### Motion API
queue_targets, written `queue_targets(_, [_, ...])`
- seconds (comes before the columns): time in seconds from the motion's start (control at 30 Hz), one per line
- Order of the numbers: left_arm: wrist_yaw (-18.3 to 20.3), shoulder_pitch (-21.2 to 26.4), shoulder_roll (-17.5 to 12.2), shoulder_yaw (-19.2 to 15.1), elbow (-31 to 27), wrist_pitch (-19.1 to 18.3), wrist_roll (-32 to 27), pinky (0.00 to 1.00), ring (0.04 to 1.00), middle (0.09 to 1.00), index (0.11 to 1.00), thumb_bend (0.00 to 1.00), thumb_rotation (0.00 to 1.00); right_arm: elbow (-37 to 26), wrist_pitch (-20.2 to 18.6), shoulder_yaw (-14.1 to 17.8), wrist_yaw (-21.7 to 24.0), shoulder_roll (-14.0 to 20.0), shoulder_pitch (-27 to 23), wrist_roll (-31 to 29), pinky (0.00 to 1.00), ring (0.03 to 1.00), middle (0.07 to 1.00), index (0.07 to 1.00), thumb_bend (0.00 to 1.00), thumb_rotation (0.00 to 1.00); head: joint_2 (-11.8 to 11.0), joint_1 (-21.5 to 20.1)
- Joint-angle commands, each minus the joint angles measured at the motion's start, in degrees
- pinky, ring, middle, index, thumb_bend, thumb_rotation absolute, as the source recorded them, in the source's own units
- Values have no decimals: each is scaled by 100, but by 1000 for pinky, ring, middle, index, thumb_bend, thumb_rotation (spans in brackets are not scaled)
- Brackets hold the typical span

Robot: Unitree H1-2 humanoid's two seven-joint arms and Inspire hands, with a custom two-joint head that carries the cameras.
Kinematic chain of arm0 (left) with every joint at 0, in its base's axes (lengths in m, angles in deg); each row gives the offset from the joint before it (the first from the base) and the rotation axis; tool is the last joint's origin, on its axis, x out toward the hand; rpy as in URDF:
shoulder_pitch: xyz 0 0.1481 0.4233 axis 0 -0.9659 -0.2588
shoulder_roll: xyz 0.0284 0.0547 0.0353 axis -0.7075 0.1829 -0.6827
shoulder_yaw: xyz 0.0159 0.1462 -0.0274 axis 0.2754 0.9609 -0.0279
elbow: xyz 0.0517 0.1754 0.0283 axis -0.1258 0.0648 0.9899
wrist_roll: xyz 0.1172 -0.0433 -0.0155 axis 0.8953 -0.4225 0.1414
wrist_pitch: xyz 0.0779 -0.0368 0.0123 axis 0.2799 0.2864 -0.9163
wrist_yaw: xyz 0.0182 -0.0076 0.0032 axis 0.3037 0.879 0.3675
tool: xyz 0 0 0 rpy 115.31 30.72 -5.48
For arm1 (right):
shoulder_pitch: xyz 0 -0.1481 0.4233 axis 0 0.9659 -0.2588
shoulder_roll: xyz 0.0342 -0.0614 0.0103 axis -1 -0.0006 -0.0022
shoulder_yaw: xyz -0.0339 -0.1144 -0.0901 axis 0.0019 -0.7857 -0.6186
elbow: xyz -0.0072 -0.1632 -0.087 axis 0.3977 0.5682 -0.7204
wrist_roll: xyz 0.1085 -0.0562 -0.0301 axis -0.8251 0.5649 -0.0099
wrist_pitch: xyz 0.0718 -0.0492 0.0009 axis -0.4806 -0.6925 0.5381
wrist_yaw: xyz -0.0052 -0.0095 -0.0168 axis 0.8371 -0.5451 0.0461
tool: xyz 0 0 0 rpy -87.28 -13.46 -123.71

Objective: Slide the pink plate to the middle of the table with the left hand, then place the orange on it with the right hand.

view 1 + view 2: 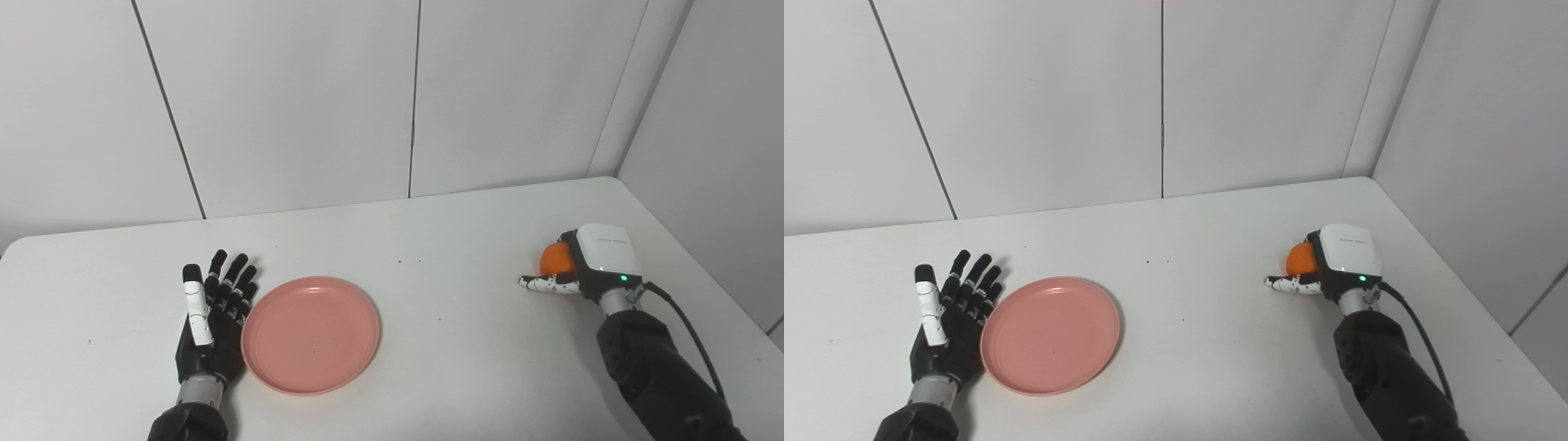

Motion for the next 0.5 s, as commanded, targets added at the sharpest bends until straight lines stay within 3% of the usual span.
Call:
queue_targets(0.0, [-233, -337, 46, 9, 286, -512, 90, 998, 935, 926, 957, 890, 852, -315, -168, -23, 243, 87, -37, 72, 95, 151, 214, 246, 542, 379, 6, 15])
queue_targets(0.23, [-231, -339, 57, 39, 285, -506, 117, 991, 933, 922, 952, 891, 852, -983, -102, 72, 315, 12, -167, 127, 78, 130, 191, 241, 532, 274, 14, 63])
queue_targets(0.47, [-237, -344, 81, 66, 310, -464, 141, 994, 934, 922, 955, 882, 858, -1630, -209, 67, 595, -97, -281, 186, 74, 125, 188, 243, 535, 296, 24, 118])
